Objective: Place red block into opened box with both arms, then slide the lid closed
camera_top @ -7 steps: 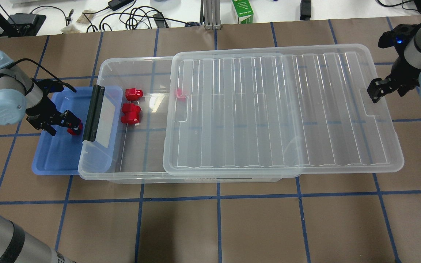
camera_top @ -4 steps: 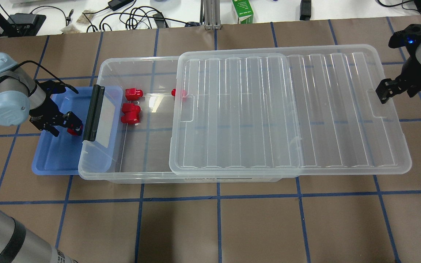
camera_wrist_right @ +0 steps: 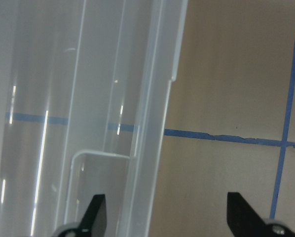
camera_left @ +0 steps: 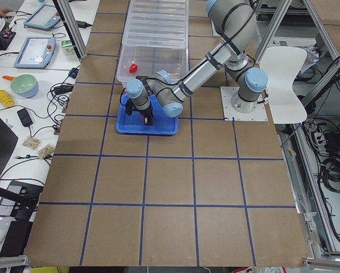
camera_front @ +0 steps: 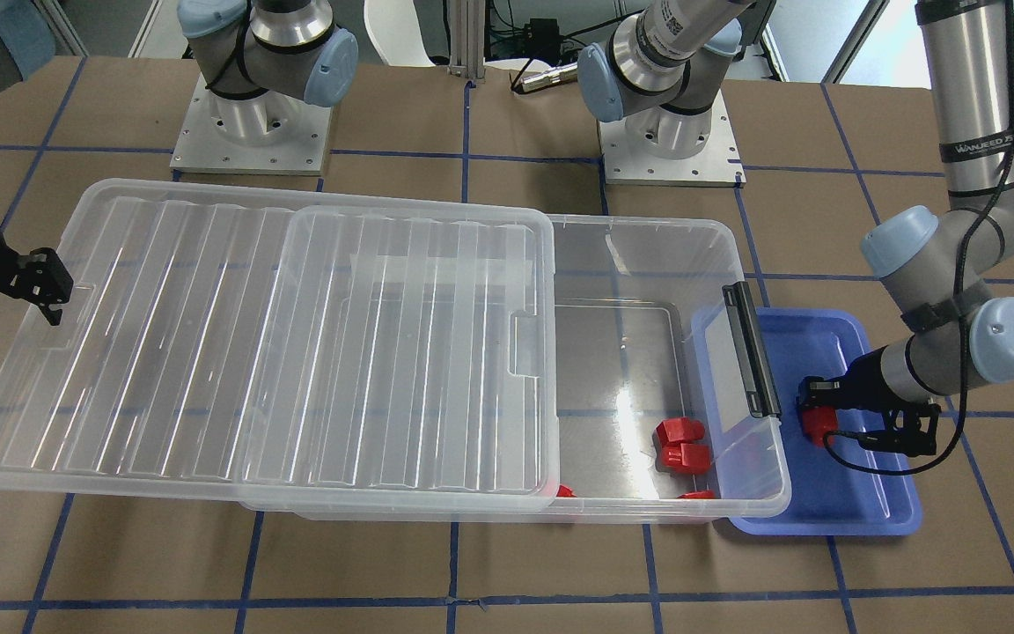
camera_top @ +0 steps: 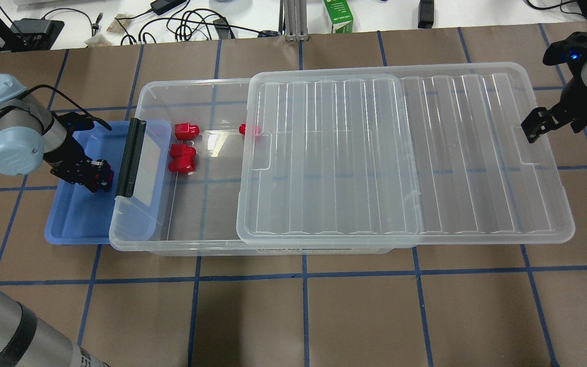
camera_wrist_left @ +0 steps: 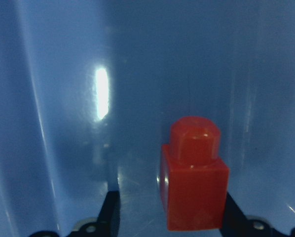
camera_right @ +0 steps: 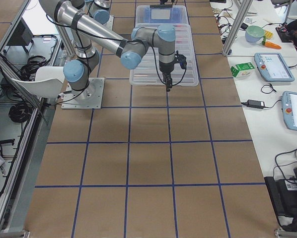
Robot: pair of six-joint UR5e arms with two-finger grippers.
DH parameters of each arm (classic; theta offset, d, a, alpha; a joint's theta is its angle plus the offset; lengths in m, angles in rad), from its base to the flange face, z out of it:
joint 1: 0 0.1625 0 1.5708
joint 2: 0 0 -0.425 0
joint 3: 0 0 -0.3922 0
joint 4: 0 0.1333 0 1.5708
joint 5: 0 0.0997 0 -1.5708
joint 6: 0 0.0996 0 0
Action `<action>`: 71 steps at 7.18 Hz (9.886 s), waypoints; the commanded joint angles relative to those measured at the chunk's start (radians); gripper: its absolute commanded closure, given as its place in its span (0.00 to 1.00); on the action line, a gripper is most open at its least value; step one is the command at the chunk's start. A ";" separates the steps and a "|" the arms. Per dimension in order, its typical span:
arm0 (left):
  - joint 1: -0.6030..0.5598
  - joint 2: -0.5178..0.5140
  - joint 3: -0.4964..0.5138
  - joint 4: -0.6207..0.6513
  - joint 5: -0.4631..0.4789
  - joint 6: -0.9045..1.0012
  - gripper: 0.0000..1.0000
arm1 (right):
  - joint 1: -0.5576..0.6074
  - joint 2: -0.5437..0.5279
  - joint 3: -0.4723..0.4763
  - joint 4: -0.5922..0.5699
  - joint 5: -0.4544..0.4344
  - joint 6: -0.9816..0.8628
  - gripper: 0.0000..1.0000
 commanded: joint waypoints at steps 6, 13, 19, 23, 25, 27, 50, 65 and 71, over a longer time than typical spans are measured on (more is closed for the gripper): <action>-0.012 0.128 0.256 -0.320 -0.026 -0.004 1.00 | 0.009 -0.124 -0.354 0.578 0.105 0.146 0.00; -0.322 0.222 0.352 -0.482 -0.104 -0.419 1.00 | 0.396 -0.022 -0.397 0.467 0.083 0.691 0.00; -0.420 0.170 0.031 -0.115 -0.110 -0.546 1.00 | 0.395 -0.021 -0.398 0.464 0.085 0.676 0.00; -0.422 0.093 0.027 -0.097 -0.112 -0.549 1.00 | 0.395 -0.021 -0.400 0.464 0.083 0.687 0.00; -0.422 0.068 0.027 -0.092 -0.110 -0.550 1.00 | 0.395 -0.021 -0.400 0.466 0.088 0.694 0.00; -0.425 0.048 0.025 -0.086 -0.112 -0.550 1.00 | 0.395 -0.021 -0.398 0.466 0.083 0.682 0.00; -0.449 0.511 0.234 -0.631 0.014 -0.549 0.00 | -0.116 -0.049 -0.287 0.474 0.088 0.023 0.00; -0.449 0.602 0.116 -0.618 0.007 -0.526 0.00 | -0.103 -0.001 0.018 0.127 0.115 0.056 0.00; -0.449 0.602 0.116 -0.623 0.011 -0.526 0.00 | 0.135 0.005 0.018 0.077 0.114 0.297 0.00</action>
